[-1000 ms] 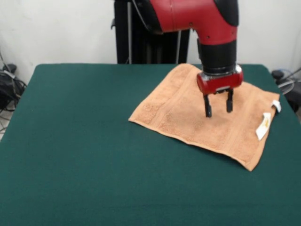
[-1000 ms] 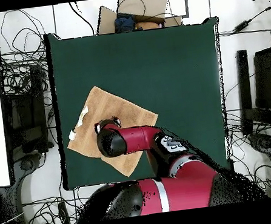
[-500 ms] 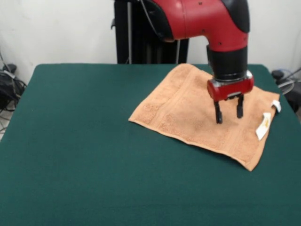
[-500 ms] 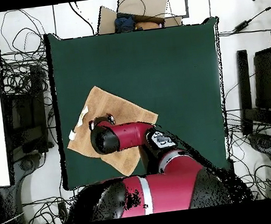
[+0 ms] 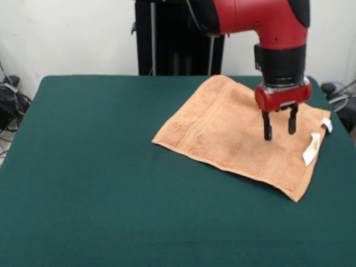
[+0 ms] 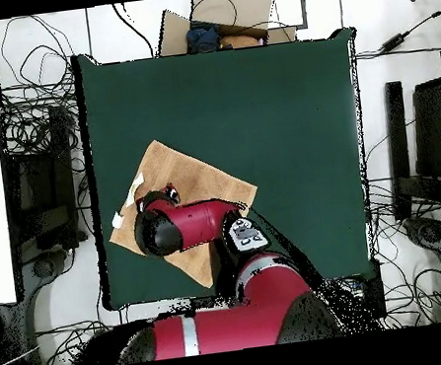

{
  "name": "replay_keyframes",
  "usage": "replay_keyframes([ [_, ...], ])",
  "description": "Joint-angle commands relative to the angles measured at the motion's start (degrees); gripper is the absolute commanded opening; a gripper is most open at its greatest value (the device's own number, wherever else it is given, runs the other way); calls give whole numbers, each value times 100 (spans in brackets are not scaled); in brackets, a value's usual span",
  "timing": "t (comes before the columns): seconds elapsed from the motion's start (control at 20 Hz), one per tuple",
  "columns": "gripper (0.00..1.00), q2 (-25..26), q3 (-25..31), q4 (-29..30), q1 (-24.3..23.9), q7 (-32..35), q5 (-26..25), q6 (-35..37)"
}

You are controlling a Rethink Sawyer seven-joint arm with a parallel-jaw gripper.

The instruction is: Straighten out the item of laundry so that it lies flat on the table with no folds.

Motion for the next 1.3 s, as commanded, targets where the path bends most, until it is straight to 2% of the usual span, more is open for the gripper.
replay_keyframes([
  [0.05,100,-232,-467,-44,286,1132,172,-232],
  [0.4,100,-269,-704,57,570,1305,327,-310],
  [0.65,100,775,-382,-635,303,1031,129,-604],
  [0.75,100,1002,-257,-786,193,962,36,-681],
  [1.0,100,1106,-202,-893,154,891,-6,-669],
  [1.3,100,983,-251,-850,203,896,54,-627],
])
